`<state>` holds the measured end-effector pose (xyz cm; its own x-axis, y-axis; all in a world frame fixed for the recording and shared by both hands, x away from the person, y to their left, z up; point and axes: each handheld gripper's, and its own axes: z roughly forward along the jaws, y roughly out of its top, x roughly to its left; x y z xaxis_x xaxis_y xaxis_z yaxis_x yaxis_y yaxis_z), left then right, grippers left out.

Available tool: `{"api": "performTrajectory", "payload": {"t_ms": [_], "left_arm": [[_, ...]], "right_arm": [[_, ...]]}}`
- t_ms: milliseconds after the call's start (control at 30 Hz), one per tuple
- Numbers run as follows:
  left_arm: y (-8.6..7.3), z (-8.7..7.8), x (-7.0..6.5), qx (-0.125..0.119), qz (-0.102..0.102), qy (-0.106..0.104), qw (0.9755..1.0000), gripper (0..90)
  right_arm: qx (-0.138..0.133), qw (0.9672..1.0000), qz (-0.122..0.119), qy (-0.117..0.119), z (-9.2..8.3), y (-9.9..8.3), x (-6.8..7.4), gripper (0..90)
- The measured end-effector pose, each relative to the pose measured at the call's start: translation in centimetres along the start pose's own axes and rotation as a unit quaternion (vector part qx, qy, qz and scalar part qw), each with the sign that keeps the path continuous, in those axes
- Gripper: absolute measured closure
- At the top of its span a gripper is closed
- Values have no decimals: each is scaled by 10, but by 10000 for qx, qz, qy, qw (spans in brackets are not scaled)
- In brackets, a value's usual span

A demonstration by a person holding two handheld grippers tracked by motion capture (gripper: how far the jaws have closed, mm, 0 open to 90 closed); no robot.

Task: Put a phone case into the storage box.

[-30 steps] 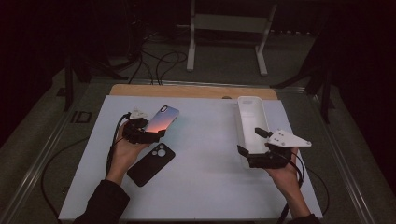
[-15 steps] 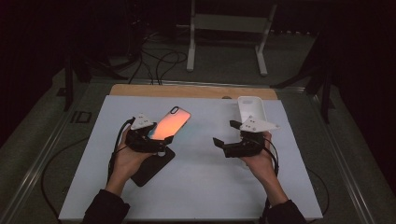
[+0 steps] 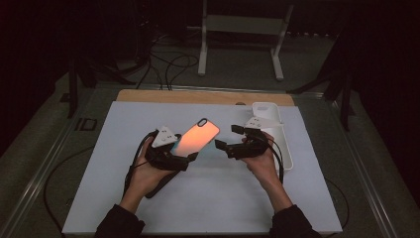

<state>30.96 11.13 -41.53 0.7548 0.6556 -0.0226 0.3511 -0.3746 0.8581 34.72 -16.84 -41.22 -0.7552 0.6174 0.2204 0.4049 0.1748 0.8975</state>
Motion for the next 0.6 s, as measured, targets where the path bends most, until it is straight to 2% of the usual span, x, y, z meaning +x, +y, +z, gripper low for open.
{"api": "performTrajectory", "payload": {"t_ms": [133,333,433,600], "left_arm": [[2,3,-5,-56,37,-136,9999,170],[5,7,-12,-169,74,-240,9995,170],[7,8,-14,-212,70,-320,9992,170],[8,11,-19,-205,137,-336,9991,170]], "right_arm": [[67,9997,132,203,4,1,2,102],[128,9985,361,403,6,2,2,152],[207,9978,398,490,8,3,3,226],[279,9967,494,575,10,4,7,332]]}}
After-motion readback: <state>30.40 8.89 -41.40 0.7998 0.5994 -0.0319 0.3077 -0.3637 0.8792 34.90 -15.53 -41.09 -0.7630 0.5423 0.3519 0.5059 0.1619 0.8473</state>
